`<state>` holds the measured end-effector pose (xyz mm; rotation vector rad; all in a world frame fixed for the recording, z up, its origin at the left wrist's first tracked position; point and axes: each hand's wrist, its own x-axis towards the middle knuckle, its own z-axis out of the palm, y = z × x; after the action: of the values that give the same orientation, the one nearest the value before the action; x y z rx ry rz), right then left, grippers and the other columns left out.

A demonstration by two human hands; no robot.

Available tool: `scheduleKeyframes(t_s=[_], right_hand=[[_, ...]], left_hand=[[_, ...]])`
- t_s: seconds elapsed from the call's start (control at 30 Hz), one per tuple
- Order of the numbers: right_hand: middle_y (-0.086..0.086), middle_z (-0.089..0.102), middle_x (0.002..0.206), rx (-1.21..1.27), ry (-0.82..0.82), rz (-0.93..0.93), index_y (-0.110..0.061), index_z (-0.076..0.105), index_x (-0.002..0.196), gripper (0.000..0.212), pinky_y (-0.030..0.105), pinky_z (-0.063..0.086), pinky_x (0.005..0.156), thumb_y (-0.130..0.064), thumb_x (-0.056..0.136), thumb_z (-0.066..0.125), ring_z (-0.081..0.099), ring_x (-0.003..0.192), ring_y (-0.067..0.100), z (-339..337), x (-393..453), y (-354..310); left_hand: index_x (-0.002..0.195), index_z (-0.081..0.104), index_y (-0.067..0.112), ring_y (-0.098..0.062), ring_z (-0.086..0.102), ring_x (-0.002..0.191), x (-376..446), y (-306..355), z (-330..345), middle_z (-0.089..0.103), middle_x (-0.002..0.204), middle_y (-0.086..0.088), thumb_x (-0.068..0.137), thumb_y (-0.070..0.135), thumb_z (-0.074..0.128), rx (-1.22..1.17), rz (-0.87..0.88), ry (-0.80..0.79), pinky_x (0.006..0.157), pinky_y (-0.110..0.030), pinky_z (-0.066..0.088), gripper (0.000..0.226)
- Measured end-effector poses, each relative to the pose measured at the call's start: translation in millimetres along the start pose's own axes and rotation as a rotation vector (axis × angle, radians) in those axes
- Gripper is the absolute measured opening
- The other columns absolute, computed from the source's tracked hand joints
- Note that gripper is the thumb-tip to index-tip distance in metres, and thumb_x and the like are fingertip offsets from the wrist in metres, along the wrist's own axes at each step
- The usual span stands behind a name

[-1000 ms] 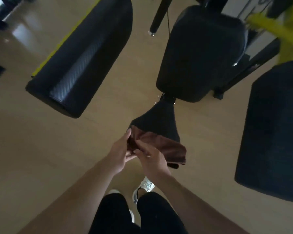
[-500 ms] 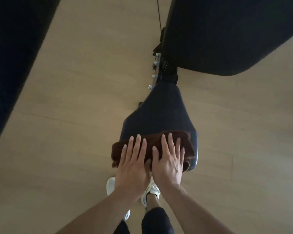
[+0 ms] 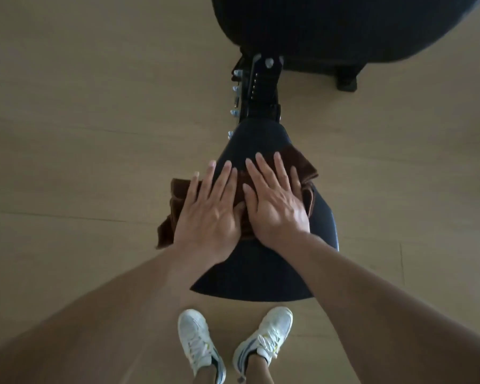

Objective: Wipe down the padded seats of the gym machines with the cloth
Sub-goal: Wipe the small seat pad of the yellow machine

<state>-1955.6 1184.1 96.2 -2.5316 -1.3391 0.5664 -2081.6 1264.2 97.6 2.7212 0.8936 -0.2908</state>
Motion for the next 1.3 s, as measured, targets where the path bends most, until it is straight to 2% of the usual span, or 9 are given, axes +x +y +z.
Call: scheduleKeyframes(t_s=[0.13, 0.27, 0.47, 0.57, 0.7, 0.77, 0.9, 1.1, 1.3], right_hand=[[-0.008, 0.002, 0.170, 0.025, -0.009, -0.010, -0.031, 0.012, 0.161, 0.056, 0.040, -0.011, 0.125, -0.046, 0.108, 0.022, -0.014, 0.155, 0.015, -0.4, 3.9, 4.0], [-0.002, -0.005, 0.170, 0.078, 0.041, 0.041, -0.029, 0.006, 0.162, 0.063, 0.039, -0.008, 0.126, -0.047, 0.107, 0.029, -0.013, 0.156, 0.019, -0.4, -24.0, 1.5], [0.000, 0.002, 0.170, 0.083, -0.027, 0.125, -0.025, 0.008, 0.162, 0.068, 0.028, -0.007, 0.122, -0.045, 0.104, 0.039, -0.004, 0.156, 0.015, -16.6, -66.3, -12.9], [-0.003, 0.022, 0.167, 0.054, -0.048, 0.138, -0.022, 0.027, 0.159, 0.065, 0.025, 0.003, 0.120, -0.041, 0.101, 0.048, 0.012, 0.155, 0.013, -29.7, -93.1, -22.0], [-0.005, 0.044, 0.157, 0.002, -0.058, 0.152, -0.023, 0.050, 0.146, 0.056, 0.033, 0.026, 0.119, -0.043, 0.095, 0.058, 0.032, 0.150, 0.014, -34.3, -106.8, -30.8], [-0.004, 0.038, 0.161, 0.006, -0.071, 0.121, -0.022, 0.047, 0.150, 0.060, 0.036, 0.028, 0.119, -0.050, 0.097, 0.054, 0.025, 0.153, 0.017, -27.8, -102.4, -32.4], [-0.001, 0.024, 0.167, -0.020, -0.061, 0.020, -0.020, 0.037, 0.155, 0.060, 0.043, 0.021, 0.125, -0.049, 0.102, 0.041, 0.007, 0.157, 0.022, -7.2, -79.5, -30.3], [-0.002, 0.019, 0.168, 0.106, -0.050, -0.093, -0.018, 0.033, 0.156, 0.053, 0.038, -0.001, 0.127, -0.034, 0.106, 0.039, -0.007, 0.156, 0.016, -1.6, -14.2, -12.9], [-0.005, 0.017, 0.168, 0.140, -0.046, -0.096, -0.021, 0.033, 0.157, 0.055, 0.030, -0.004, 0.123, -0.032, 0.105, 0.047, -0.005, 0.156, 0.013, -11.1, 38.1, 2.6]], left_hand=[[0.160, 0.000, 0.013, -0.025, -0.011, 0.156, 3.4, -0.1, -1.6, -0.004, 0.170, -0.004, 0.100, 0.048, 0.007, 0.023, -0.001, 0.019, 0.126, -0.046, -0.003, 0.070], [0.160, -0.004, 0.014, -0.026, -0.011, 0.156, -32.1, 10.7, 4.7, -0.006, 0.169, -0.008, 0.102, 0.048, 0.019, -0.082, -0.037, 0.082, 0.126, -0.048, -0.001, 0.071], [0.159, 0.020, 0.018, -0.018, 0.012, 0.156, -86.0, 26.1, 2.5, 0.024, 0.166, -0.002, 0.103, 0.041, 0.027, -0.153, -0.084, 0.046, 0.126, -0.046, 0.015, 0.062], [0.155, 0.034, 0.022, -0.014, 0.027, 0.151, -100.0, 28.8, -8.0, 0.039, 0.160, 0.002, 0.100, 0.043, 0.030, -0.158, -0.110, 0.010, 0.123, -0.043, 0.027, 0.059], [0.145, 0.050, 0.022, -0.015, 0.047, 0.140, -114.9, 27.0, -17.3, 0.056, 0.146, 0.004, 0.098, 0.044, 0.033, -0.175, -0.160, -0.022, 0.112, -0.041, 0.044, 0.054], [0.150, 0.044, 0.020, -0.017, 0.040, 0.145, -116.2, 23.5, -12.5, 0.049, 0.153, 0.003, 0.099, 0.043, 0.030, -0.184, -0.173, -0.048, 0.115, -0.043, 0.040, 0.057], [0.156, 0.012, 0.020, -0.018, 0.011, 0.155, -98.4, 14.2, 2.1, 0.018, 0.165, 0.004, 0.100, 0.042, 0.019, -0.184, -0.163, -0.055, 0.123, -0.043, 0.017, 0.060], [0.159, -0.004, 0.021, -0.017, -0.016, 0.154, -35.7, 5.1, -10.3, -0.006, 0.169, 0.003, 0.099, 0.044, 0.006, -0.185, -0.159, -0.099, 0.126, -0.041, -0.004, 0.065], [0.159, -0.009, 0.020, -0.019, -0.018, 0.154, 21.1, -2.8, -24.6, -0.016, 0.168, 0.001, 0.106, 0.043, 0.021, -0.216, -0.153, -0.181, 0.124, -0.038, -0.008, 0.065]])
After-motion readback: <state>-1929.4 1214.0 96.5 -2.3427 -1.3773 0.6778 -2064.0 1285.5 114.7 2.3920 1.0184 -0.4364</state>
